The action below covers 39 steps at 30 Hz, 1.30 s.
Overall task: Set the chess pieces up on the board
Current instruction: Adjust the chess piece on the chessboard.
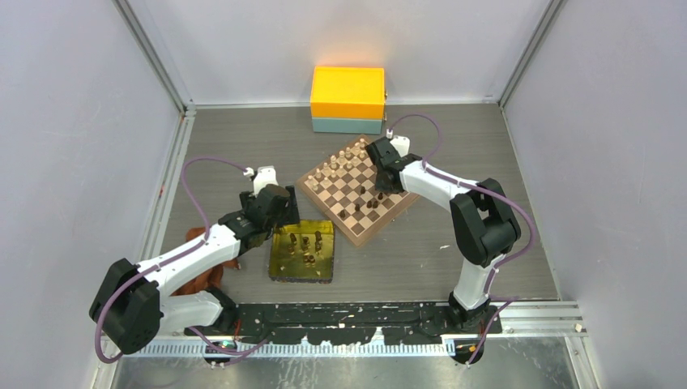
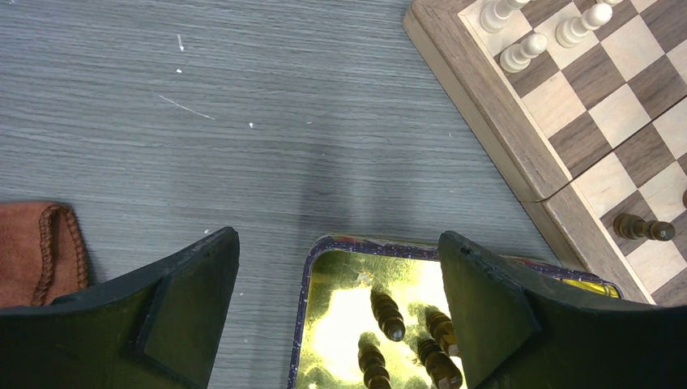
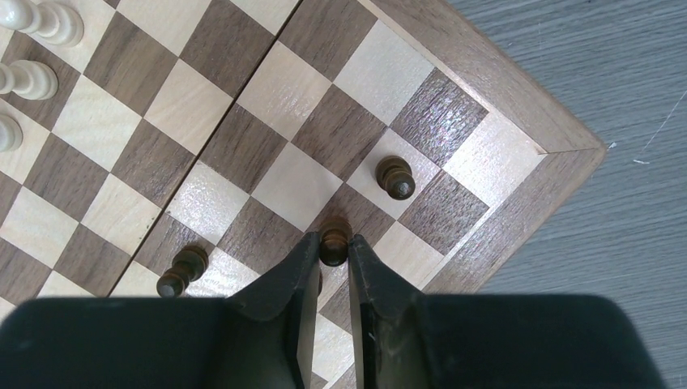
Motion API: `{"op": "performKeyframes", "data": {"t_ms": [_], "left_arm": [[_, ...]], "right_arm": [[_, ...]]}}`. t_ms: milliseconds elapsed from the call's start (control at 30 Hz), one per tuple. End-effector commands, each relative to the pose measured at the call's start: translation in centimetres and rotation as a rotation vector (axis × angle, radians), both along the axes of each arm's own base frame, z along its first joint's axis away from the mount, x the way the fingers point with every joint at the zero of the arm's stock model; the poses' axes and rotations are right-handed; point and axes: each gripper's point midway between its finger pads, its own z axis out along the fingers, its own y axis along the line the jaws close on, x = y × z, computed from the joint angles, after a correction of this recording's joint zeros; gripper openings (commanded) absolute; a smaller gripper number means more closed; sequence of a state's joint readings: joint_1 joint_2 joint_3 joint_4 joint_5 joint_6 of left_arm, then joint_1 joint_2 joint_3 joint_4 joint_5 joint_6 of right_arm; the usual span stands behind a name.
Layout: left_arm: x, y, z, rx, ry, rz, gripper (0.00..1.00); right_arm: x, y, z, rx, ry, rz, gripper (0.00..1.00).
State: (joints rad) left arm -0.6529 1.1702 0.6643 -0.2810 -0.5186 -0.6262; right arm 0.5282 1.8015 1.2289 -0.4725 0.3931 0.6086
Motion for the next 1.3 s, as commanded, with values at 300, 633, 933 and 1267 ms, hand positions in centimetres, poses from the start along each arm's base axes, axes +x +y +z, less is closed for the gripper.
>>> {"op": "performKeyframes", "data": {"t_ms": [300,633,933,1267], "left_arm": [[0.5,-0.3,1.1,-0.041,-0.050,0.017,0.93],[0.5,-0.3,1.1,-0.040,-0.051,0.018,0.93],[0.5,-0.3,1.0,-0.040,-0.049,0.016,0.93],[0.7,-0.4,1.2,-0.039,-0.050,0.015,0.93]], "right_arm": [[0.2,0.0,1.3,0.016,-0.044,-0.022,0.17],[0.1,-0.5,1.2,-0.002,-0.044,-0.032,0.17],[0.1,-0.8,1.4,-0.011,-0.051,-0.037,0.15],[0.2,-1.3,1.5,-0.008,-0.053,-0.046,0.15]]}}
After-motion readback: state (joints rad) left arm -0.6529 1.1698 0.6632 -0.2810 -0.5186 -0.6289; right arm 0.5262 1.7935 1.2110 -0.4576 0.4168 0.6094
